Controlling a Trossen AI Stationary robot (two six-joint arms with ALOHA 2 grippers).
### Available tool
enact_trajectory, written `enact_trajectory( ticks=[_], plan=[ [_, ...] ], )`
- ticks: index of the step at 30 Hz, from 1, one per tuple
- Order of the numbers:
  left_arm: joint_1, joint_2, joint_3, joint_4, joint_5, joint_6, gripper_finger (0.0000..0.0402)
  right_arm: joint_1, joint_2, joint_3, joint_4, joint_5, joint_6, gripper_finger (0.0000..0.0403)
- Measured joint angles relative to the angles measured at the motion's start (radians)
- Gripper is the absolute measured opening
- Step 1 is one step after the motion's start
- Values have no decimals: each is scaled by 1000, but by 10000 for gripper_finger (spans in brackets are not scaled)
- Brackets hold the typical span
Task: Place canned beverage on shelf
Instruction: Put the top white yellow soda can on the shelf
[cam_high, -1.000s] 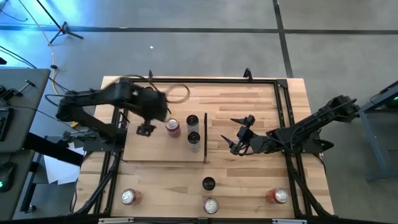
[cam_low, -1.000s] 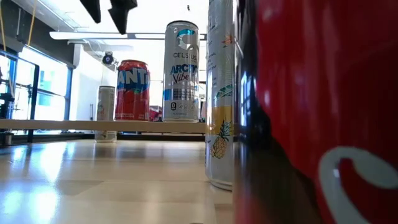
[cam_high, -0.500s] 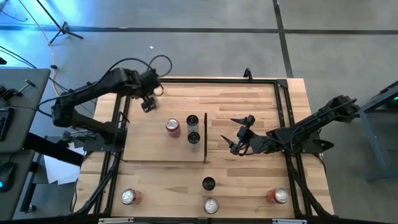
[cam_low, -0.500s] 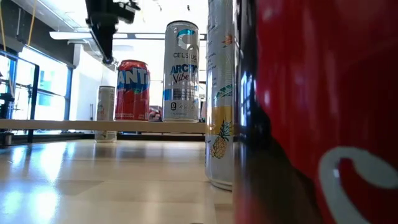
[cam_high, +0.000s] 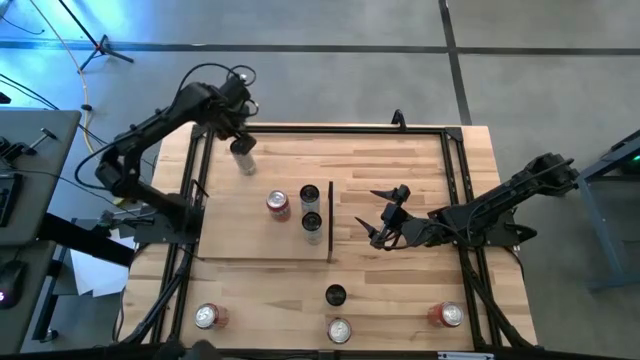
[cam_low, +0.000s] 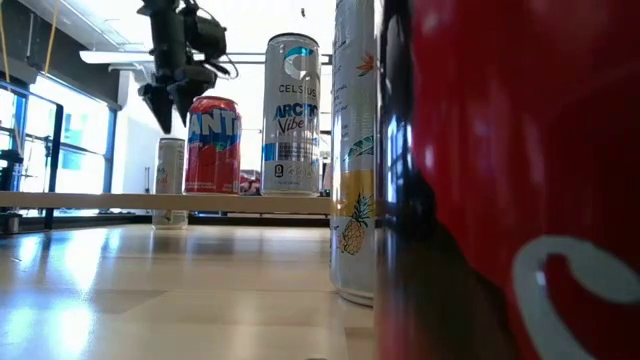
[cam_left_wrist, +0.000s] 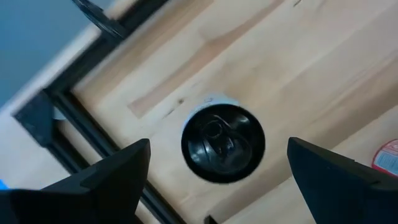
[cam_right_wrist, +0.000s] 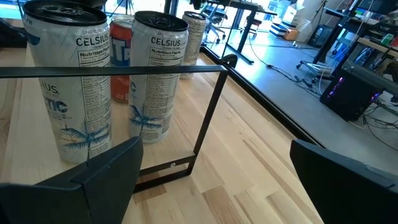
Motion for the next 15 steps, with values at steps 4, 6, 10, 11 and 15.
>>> enact_trajectory(
  ticks=[4,6,10,11,15],
  plan=[
    [20,45,0,-1,6,7,353,0,0,0,0,0,0,393],
    [24,66,0,0,6,8,353,0,0,0,0,0,0,393],
    [25,102,0,-1,6,10,353,0,0,0,0,0,0,393],
    [29,110,0,-2,7,15,353,0,0,0,0,0,0,393],
    [39,145,0,-2,23,18,353,0,0,0,0,0,0,393]
  ],
)
